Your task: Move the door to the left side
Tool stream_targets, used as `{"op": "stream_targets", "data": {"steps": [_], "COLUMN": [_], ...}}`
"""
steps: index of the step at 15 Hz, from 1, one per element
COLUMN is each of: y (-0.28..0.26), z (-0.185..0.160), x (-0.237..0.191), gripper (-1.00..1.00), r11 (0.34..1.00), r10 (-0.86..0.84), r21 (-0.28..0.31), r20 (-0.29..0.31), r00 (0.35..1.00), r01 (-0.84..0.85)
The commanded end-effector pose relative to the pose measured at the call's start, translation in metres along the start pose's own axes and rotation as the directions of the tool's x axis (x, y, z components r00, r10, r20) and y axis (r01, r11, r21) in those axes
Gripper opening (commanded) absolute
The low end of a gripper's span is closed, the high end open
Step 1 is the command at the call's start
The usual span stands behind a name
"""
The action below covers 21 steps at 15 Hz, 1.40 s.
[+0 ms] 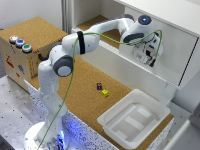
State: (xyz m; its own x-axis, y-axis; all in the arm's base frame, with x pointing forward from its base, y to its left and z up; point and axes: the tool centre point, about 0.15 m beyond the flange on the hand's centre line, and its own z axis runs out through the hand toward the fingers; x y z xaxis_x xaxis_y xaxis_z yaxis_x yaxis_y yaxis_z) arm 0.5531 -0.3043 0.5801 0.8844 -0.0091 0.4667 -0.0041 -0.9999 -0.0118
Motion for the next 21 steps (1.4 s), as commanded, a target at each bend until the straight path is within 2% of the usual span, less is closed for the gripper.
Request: {"op": "stream_targets", "data": {"steps": [1, 3, 6, 11, 17, 21], "y": [0.000, -0.009, -0.029, -0.075, -0.123, -0.154], "z": [0.006, 0.012, 0.022, 0.041, 0.055, 0.044], "x": [0.009, 0.009, 0.011, 0.008, -0.005, -0.006], "gripper": [-1.00, -1.00, -1.00, -1.00, -1.00, -1.00], "r11": [1.000, 0.997, 0.992, 0.993, 0.988, 0.992], "r10": [-0.014, -0.020, -0.021, -0.035, -0.051, -0.061], "r21": [0.015, -0.068, -0.128, -0.110, -0.144, -0.111], "r20": [0.040, 0.028, 0.008, -0.007, -0.012, -0.070], "r00": [0.999, 0.999, 1.000, 0.999, 0.999, 0.996], "r01": [0.013, 0.022, 0.022, 0.034, 0.049, 0.053]}}
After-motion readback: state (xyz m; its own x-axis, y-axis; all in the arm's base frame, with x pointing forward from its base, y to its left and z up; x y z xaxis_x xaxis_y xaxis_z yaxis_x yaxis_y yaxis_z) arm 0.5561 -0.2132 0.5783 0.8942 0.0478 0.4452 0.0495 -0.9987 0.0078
